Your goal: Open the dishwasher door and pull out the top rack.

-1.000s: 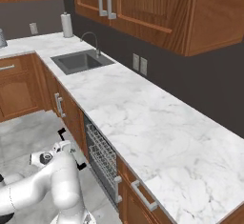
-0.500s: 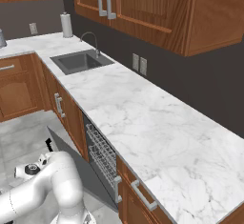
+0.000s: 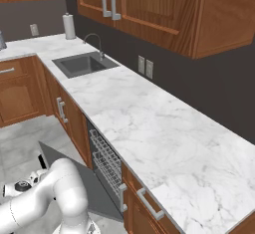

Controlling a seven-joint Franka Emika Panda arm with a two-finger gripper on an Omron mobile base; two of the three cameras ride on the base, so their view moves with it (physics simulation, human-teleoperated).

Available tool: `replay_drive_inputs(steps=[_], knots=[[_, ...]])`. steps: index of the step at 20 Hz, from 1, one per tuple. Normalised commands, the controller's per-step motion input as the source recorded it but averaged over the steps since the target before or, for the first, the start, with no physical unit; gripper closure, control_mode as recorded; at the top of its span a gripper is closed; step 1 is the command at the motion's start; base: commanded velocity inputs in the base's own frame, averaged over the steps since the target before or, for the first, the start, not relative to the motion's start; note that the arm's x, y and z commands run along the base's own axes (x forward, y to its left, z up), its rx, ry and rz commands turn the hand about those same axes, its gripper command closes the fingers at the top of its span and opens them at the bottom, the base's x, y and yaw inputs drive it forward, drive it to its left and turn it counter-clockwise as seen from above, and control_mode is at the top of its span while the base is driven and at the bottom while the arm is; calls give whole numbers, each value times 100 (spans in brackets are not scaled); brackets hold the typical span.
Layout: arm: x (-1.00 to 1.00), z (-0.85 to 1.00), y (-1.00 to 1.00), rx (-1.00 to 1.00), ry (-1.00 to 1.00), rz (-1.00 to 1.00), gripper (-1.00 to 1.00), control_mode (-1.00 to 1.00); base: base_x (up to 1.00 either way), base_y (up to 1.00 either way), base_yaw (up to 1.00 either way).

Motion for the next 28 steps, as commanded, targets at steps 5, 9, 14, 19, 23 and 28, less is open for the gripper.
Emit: replay_drive_inputs(steps=[5,9,14,19,23,28], knots=[[-33,-60,90,-7,0,0,100,-100,0,0,0],[-31,-59,94,-8,0,0,-100,-100,0,0,0],[-58,1,75,-6,-6,0,-100,-100,0,0,0],[-75,84,38,-8,-22,0,-100,-100,0,0,0],[-84,92,28,-12,-31,0,-100,-100,0,0,0],[-59,100,3,-7,-27,-6,-100,-100,0,0,0]])
